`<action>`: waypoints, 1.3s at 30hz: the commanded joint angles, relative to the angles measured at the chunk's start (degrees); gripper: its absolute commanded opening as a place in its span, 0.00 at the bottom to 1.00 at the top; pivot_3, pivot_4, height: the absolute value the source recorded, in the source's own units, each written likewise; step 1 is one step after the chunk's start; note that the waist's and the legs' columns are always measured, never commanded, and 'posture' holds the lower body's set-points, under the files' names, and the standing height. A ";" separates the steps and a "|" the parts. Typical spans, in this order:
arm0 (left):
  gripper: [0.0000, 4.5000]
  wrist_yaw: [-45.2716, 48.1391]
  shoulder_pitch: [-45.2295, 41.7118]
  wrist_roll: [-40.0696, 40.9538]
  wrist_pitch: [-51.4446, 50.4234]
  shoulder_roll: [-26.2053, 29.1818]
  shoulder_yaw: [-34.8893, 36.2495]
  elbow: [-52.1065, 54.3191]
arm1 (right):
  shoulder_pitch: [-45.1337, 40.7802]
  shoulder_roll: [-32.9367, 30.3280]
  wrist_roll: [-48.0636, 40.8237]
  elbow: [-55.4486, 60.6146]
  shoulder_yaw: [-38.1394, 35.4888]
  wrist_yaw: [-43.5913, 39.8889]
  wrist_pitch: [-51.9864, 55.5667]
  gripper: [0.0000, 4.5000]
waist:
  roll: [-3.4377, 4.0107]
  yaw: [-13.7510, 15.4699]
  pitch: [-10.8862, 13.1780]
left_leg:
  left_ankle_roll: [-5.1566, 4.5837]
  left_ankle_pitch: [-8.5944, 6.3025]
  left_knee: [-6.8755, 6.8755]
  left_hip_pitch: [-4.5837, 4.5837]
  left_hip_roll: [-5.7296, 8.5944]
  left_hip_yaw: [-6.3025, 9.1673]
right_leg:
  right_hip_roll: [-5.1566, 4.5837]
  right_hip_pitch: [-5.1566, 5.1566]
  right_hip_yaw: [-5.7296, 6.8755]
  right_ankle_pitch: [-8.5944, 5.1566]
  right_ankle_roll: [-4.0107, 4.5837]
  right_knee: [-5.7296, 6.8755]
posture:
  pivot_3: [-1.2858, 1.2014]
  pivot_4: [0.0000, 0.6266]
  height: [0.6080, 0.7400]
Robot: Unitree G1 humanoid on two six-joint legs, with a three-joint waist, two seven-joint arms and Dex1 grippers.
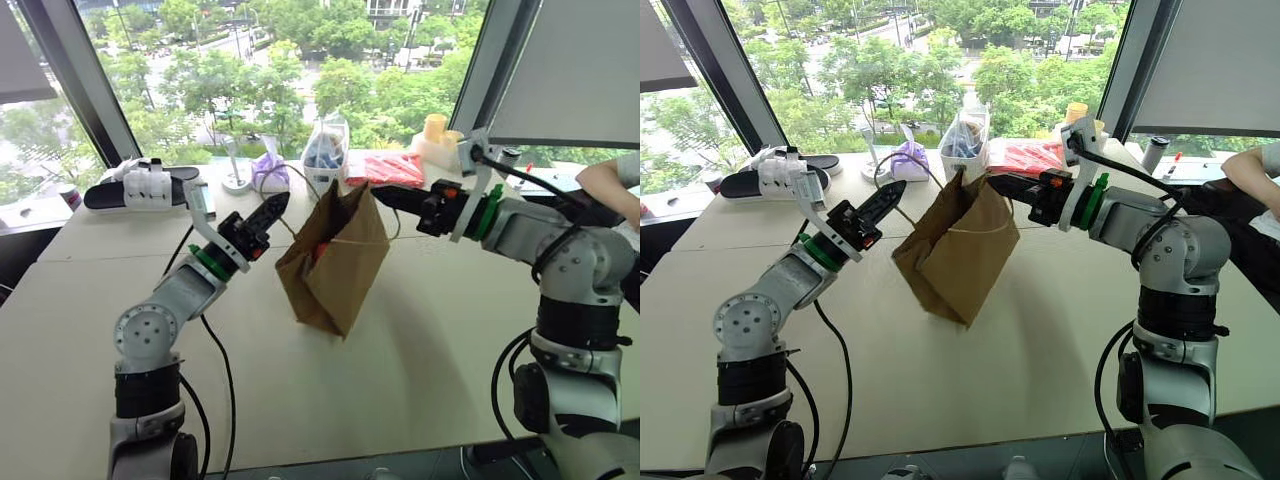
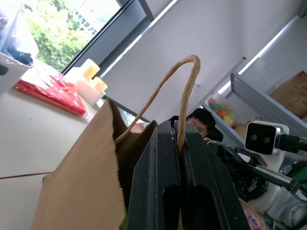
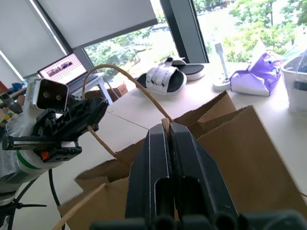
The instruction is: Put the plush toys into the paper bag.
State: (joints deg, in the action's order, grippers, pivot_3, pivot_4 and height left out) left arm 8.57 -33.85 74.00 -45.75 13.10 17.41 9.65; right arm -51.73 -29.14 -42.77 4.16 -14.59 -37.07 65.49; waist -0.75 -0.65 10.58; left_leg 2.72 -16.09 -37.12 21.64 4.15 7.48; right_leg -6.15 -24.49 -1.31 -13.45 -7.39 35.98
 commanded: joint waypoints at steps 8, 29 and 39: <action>0.18 2.94 1.09 -7.16 -0.35 1.07 -5.15 0.34 | 3.57 -0.81 1.84 -0.40 2.33 1.00 -3.81 0.06 | 0.00 -0.01 0.00 | 0.00 0.00 -0.01 0.01 0.01 -0.05 | 0.00 -0.01 0.00 0.00 0.00 0.01 | 0.52 0.24 1.00; 1.00 21.24 14.00 -4.46 -9.58 24.33 -2.56 12.42 | 5.44 -6.66 -1.29 0.84 -11.23 10.91 -5.41 0.99 | 0.02 0.18 0.04 | -0.06 -0.03 0.02 0.17 0.00 -0.01 | -0.01 -0.07 -0.01 -0.01 0.00 -0.09 | 0.52 0.24 1.00; 1.00 25.47 15.17 -15.28 -5.02 22.33 -11.83 13.96 | 22.92 -2.03 -0.33 14.59 1.92 8.93 -8.54 0.56 | 0.13 -0.59 0.10 | -0.08 -0.04 0.08 0.07 -0.08 -0.09 | 0.03 -0.09 -0.09 -0.01 0.01 -0.08 | 0.52 0.24 1.00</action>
State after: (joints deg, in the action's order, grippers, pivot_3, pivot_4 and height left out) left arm 32.88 -18.19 60.92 -52.74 35.55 6.71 22.59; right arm -28.58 -32.37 -42.29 14.03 -15.76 -27.29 58.34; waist -0.62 -1.24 10.68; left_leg 2.64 -16.13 -37.03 21.69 4.05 7.38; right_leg -6.10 -24.58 -1.41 -13.46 -7.39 35.91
